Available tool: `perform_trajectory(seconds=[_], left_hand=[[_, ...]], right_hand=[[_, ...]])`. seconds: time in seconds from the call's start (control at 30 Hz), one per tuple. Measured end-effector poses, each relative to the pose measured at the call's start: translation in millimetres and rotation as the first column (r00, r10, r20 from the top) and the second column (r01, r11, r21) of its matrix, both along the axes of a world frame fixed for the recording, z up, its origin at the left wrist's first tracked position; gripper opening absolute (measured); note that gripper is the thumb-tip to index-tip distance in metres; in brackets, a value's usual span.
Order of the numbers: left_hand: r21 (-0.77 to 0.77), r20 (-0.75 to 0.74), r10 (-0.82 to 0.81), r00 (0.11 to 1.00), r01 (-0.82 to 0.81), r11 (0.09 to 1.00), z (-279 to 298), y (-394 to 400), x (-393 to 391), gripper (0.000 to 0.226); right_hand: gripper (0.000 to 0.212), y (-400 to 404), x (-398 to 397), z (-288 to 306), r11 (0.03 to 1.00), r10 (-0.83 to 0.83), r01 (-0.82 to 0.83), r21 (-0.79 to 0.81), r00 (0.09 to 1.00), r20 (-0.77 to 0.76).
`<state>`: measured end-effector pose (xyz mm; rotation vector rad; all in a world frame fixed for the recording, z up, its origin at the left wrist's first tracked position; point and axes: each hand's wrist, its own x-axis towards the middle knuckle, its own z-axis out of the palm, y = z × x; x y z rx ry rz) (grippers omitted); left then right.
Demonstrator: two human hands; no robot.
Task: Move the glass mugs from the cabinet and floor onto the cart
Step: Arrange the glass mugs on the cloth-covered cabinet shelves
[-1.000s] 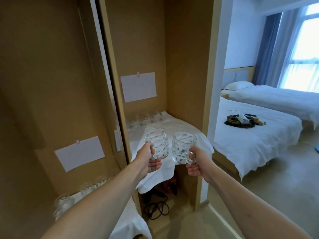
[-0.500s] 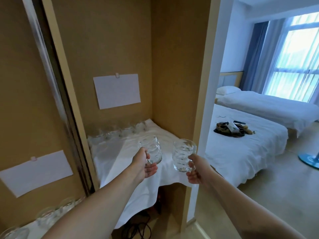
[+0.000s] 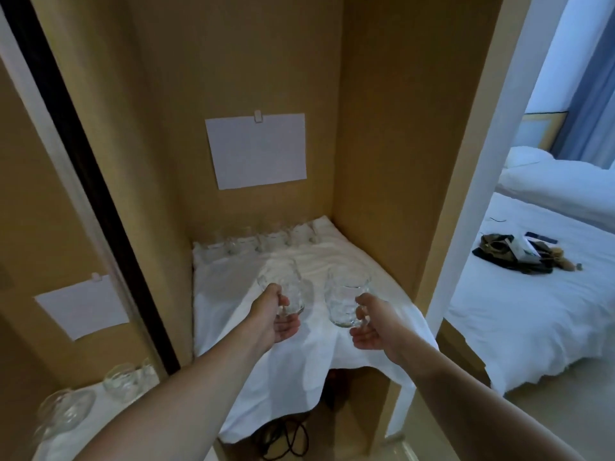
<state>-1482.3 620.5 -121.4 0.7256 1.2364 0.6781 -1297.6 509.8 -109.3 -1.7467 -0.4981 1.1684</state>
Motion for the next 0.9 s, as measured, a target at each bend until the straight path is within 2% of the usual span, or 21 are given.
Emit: perform_trajectory(seconds=[0.27,0.53,0.7,0.9], left_hand=[[-0.042,0.04,0.237,0.971,-0.235,0.971,-10,43,1,0.034],[-0.06,0.092,0.397,0.913,-0.393,0.918,-27,61,-16,0.039],[-0.044,0.125,0.42,0.899,-0.418,0.907,-39,65,-11,0.034],[-0.076,0.002,0.336,0.942,-0.335,0.939,-42,72,9,0.026]], right_hand=[[0.034,96,23,-17,0.975,0.22,-0.22,-0.027,0.976,0.001],[0.032,159,10,-35,0.935,0.35,-0.353,0.007,0.924,-0.154],[0.031,181,11,-56,0.882,0.469,-0.468,0.045,0.871,-0.144],[0.046,198,43,-61,0.768,0.639,-0.64,-0.001,0.767,-0.06]])
